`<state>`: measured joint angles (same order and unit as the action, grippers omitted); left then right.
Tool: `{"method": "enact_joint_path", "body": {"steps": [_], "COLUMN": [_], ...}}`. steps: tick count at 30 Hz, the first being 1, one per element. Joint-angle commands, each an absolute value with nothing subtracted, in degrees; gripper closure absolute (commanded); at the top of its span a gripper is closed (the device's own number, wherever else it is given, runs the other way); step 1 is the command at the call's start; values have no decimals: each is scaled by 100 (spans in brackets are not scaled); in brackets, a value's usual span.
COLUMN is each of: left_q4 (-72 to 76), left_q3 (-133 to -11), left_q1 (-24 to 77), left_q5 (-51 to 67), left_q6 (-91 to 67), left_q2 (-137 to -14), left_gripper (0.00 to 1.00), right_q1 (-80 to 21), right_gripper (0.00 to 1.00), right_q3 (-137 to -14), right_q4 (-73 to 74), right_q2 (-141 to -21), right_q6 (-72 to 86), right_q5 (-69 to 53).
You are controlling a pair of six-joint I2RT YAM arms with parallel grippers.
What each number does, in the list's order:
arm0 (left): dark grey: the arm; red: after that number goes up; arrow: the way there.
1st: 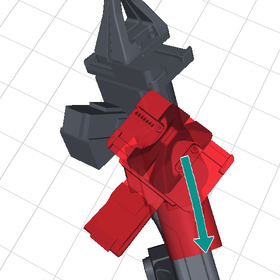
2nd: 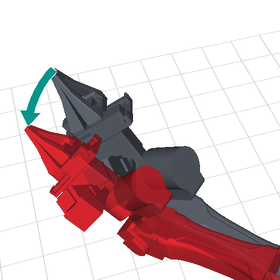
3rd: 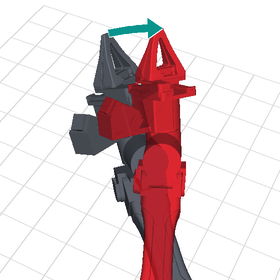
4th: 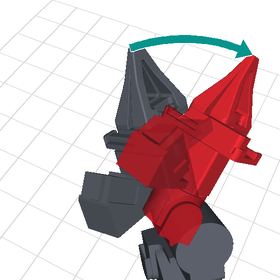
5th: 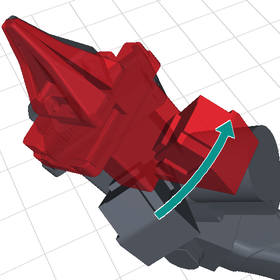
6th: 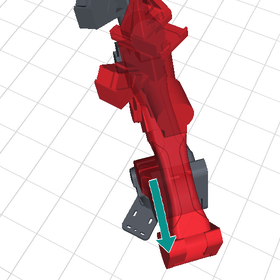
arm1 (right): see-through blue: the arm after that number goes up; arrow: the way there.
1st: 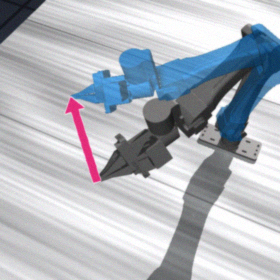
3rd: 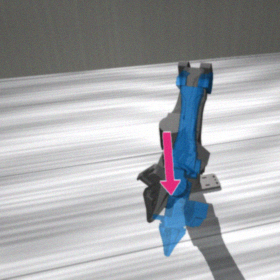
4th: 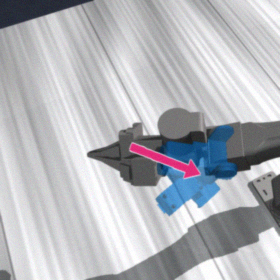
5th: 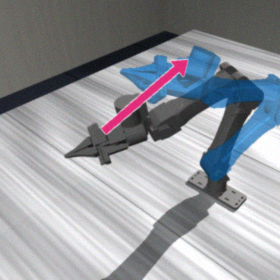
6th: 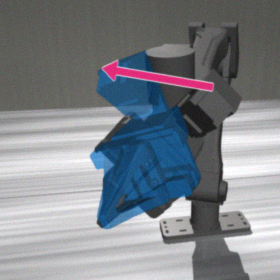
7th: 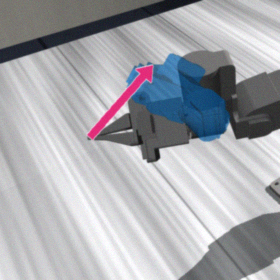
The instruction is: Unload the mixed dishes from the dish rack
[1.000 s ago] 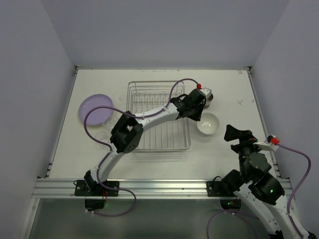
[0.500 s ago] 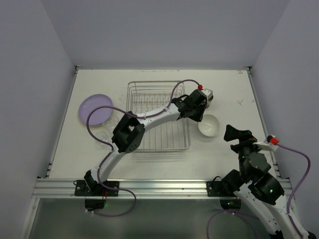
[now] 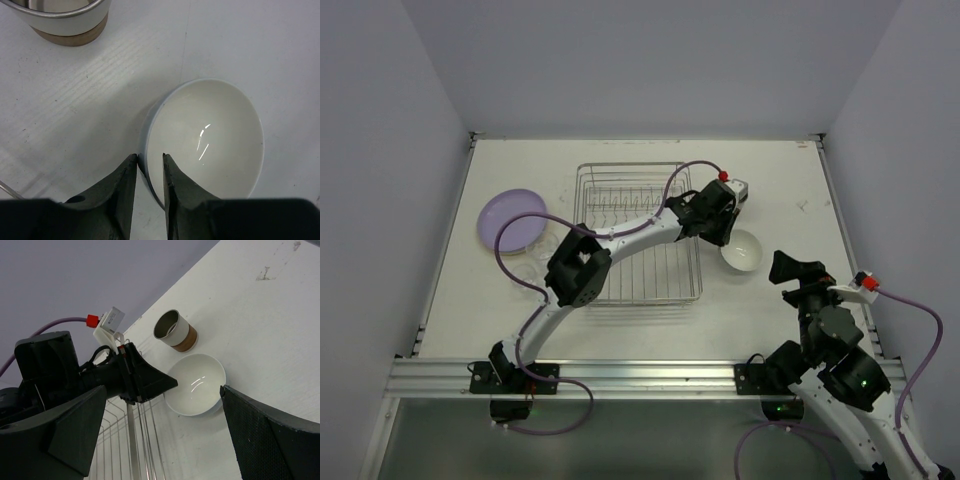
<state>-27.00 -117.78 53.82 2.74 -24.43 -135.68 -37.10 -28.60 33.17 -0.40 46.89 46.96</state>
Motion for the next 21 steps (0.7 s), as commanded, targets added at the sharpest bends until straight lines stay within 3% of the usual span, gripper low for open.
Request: {"method": "enact_joint_path", "body": {"steps": [1,21], "left_q4": [-2549,-2672], "left_q3": [-12023,-12032], "left_q1": [5458,5449], "left_q5": [492,53], "left_q6": [-2426,-2303], "left_q2": [-13641,-13342], "left_gripper": [69,55], "right_q1": [-3709,-3718], "right_gripper": [1,1], "right_q3": [-2839,-2830], "right_q4": [3199,3190], "right_q2": [475,475], "right_q6": [4834,4843], "right_q5": [4843,4852]}}
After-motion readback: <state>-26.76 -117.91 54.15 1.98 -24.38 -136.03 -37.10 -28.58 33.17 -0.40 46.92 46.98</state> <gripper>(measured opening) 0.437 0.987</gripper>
